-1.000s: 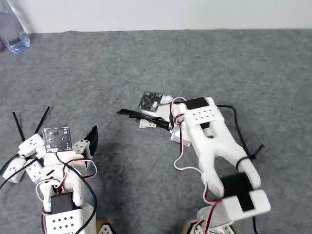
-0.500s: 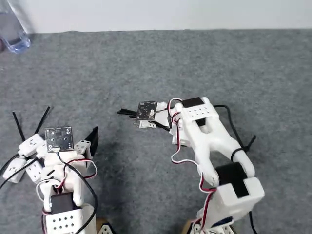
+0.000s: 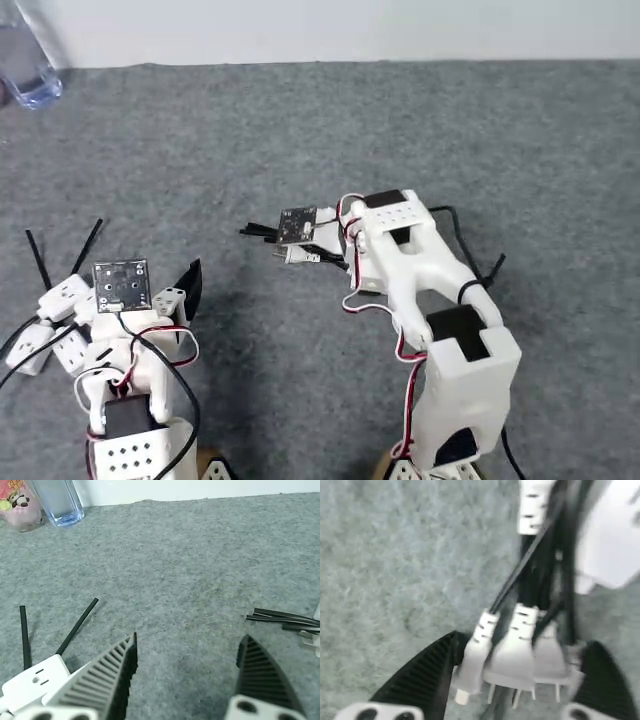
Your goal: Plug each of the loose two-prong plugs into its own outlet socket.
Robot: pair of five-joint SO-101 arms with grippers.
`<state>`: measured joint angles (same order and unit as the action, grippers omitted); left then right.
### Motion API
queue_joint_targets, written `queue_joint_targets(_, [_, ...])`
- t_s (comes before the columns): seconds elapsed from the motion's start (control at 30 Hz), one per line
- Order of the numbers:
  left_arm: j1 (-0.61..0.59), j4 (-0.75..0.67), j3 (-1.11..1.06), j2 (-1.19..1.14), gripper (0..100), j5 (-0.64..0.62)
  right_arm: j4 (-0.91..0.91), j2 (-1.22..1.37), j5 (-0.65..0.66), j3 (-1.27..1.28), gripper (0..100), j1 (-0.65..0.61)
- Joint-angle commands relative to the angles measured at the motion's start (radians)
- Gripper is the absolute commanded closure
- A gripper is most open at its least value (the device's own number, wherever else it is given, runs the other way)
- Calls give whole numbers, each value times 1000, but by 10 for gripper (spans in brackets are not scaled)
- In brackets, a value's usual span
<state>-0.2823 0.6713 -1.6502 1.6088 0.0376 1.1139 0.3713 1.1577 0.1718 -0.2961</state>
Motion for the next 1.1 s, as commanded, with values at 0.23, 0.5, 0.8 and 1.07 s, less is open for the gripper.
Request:
queue_joint_targets(0.23, [5, -29, 7, 11, 695, 12, 36, -38, 6, -64, 990, 102])
queue_joint_targets(0.5, [5, -31, 7, 9, 695, 12, 245, -271, 98, -64, 991, 205])
queue_joint_targets(0.8, [5, -28, 5, 9, 695, 12, 360, -524, 166, -64, 991, 357])
queue_joint_targets(1.07, [5, -28, 5, 9, 695, 12, 277, -567, 318, -64, 991, 674])
